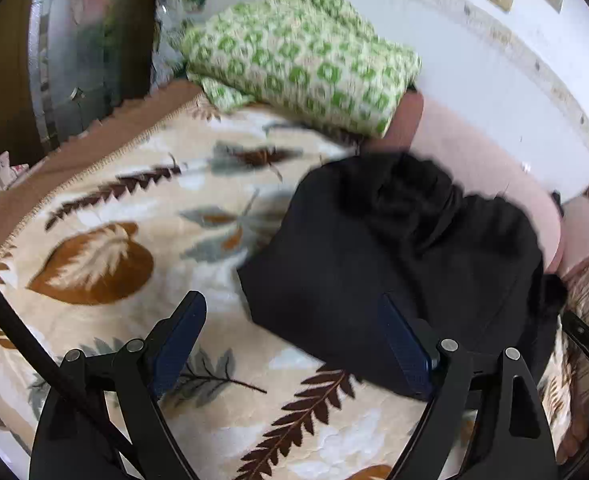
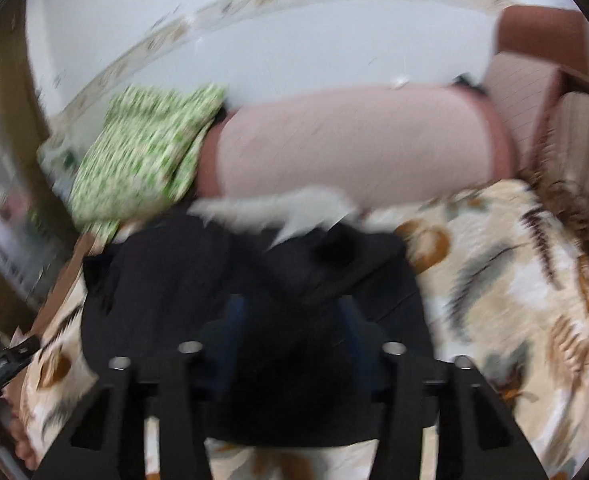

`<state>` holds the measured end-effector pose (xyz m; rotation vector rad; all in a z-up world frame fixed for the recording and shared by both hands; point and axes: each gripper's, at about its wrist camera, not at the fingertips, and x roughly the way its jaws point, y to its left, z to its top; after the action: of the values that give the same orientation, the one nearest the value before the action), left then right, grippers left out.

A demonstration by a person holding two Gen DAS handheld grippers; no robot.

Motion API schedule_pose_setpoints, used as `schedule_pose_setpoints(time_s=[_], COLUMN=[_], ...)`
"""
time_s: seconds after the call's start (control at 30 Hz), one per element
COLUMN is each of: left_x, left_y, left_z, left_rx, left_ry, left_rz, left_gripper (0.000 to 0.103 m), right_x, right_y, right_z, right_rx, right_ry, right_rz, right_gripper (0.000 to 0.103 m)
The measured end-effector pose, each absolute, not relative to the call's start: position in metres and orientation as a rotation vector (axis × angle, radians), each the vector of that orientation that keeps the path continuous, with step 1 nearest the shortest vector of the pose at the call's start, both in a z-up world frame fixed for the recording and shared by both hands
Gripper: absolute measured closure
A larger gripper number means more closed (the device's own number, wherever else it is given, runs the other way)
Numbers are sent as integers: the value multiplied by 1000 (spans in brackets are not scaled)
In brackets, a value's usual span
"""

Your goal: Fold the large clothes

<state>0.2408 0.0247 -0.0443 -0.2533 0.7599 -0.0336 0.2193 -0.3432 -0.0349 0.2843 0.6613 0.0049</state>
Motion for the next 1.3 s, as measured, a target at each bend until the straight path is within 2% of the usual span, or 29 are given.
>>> schedule_pose_setpoints(time_s=[0.2,0.27,0.4,0.5,0.57,0.67,0.77,0.9,1.07,1.17,1.23,1.3], left_x=[247,250,258,262,263,261,256,254,260,262,263,265], left_y=[18,18,31,50,60,71,84,92,85,84,85,87], left_z=[-58,-60,-58,-53,-51,-48,-43,-43,-49,-51,-52,-52], left_rx=[-200,-178,-164,-221,-241,-266,-305,-335,-284,-286,-283,-284], left_ry=[755,754,766,755,756,757,742,739,772,782,785,789], left_rz=[-41,-40,-23,9,34,38,64,63,48,33,35,40], left_gripper=[16,16,16,16,16,16,16,16,16,16,16,16], right_x=[313,344,384,397,391,353,336,339,394,439,464,490], right_y=[-328,-350,-377,-370,-348,-305,-258,-196,-123,-108,-110,-116], right_z=[-78,-92,-111,-110,-88,-41,-14,-13,-47,-64,-75,-96], right_rx=[226,336,463,403,245,119,87,67,-32,-57,-23,15], right_ry=[731,747,744,788,780,600,594,630,761,789,840,941], right_rz=[-118,-163,-245,-276,-339,-296,-90,87,166,79,47,34], right_gripper=[62,67,67,66,66,66,64,64,64,56,34,27])
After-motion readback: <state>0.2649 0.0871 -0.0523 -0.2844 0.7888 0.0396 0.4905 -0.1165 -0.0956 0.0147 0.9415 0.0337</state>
